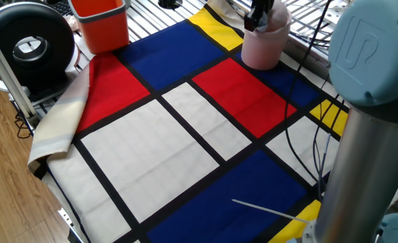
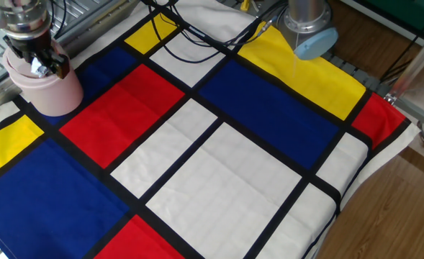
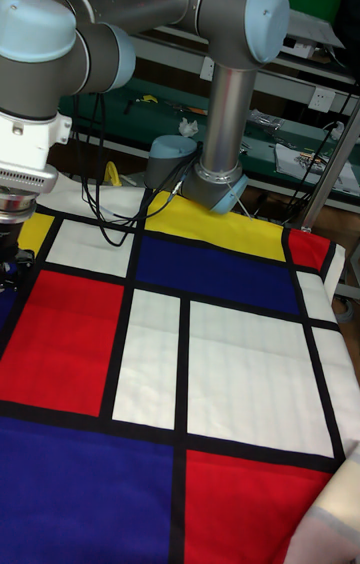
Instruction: Put the garbage in the trash can
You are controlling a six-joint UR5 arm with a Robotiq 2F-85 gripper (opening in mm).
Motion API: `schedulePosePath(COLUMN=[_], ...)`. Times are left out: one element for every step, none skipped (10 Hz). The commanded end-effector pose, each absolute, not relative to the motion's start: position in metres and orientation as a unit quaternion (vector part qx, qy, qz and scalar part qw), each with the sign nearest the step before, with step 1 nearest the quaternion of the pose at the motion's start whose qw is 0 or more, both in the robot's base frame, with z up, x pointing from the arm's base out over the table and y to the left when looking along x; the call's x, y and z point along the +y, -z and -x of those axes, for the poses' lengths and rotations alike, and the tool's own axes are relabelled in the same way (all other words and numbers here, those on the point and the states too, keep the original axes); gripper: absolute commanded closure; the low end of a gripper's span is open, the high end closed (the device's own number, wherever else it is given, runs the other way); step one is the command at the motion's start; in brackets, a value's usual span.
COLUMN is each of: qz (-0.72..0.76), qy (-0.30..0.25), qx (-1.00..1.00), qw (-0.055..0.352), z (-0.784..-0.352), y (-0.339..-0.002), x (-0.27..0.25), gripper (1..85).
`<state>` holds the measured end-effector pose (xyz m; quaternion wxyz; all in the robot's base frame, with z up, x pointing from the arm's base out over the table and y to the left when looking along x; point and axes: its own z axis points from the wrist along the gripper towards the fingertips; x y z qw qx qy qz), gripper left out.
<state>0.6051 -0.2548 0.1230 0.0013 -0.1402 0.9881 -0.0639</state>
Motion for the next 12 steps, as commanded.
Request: schedulePosePath(qz=[0.164, 0.170, 0.176, 0.178, 0.183, 0.186, 0.191, 0.194, 0.198, 0.203, 0.210, 0.213], qy=[0.054, 0.054, 0.055, 0.057, 0.060, 0.058, 0.059, 0.061, 0.055, 0.055, 0.059, 0.058], qx=[0.985, 0.984, 0.983, 0.982, 0.981, 0.981, 0.979, 0.978, 0.978, 0.977, 0.975, 0.974], qw=[-0.008, -0.010, -0.012, -0.015, -0.023, -0.028, -0.032, -0.040, -0.041, -0.046, -0.052, -0.053], z=[-0.601, -0.600, -0.600, -0.598, -0.595, -0.593, -0.591, -0.588, -0.586, -0.585, -0.583, -0.583], y=[-0.123, -0.122, -0.123, -0.124, -0.126, -0.126, -0.126, -0.127, -0.125, -0.126, -0.126, -0.127], x=[-0.253, -0.254, -0.254, -0.254, -0.255, -0.254, -0.255, -0.257, -0.255, -0.255, -0.257, -0.256], gripper=[40.0, 38.0, 35.3, 34.0, 31.7, 29.0, 25.3, 24.3, 23.0, 21.7, 19.7, 19.0])
